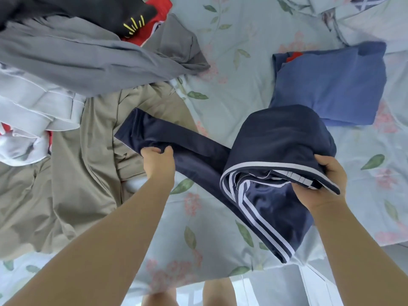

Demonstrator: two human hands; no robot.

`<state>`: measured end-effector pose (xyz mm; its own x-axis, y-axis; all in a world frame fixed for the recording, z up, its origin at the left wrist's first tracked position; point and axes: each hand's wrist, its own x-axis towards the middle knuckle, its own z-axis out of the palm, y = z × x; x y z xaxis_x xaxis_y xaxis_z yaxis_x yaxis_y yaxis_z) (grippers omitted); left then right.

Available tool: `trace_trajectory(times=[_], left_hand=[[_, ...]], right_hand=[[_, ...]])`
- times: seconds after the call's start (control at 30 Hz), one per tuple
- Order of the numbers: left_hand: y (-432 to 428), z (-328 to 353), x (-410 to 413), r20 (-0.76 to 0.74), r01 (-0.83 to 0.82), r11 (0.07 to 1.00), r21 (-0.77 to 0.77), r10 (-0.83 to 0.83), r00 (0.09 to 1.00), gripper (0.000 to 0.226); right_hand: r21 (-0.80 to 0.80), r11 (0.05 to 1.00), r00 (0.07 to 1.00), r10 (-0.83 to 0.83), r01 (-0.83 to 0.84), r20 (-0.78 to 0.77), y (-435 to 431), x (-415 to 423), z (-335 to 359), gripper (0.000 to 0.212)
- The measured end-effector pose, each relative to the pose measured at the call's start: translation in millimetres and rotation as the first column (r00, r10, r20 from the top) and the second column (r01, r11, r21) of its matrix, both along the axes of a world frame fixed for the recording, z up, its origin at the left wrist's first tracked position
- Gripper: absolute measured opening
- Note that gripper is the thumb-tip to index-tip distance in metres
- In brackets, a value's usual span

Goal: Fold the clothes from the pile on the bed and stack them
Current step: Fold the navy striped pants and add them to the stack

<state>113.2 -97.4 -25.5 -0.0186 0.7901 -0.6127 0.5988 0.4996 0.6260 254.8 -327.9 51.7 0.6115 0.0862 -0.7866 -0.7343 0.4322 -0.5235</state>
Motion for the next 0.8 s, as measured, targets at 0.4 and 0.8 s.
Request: trace_trajectory(times=[0.4, 0.8], left_hand=[[-81, -3, 70, 0.18, 0.079, 0.875, -0.477, 0.01, 0.984, 0.037], [-101, -3, 78, 0.1, 0.049, 0.87, -0.491, 0.0, 0.995, 0.036]], right_hand=[[-0.439, 0.874, 0.971, 0.238, -0.208, 0.014, -116, -9, -33, 0.04], [-0.91, -0.06, 0.319, 0.926, -0.41, -0.204, -26, -57, -51, 0.073]])
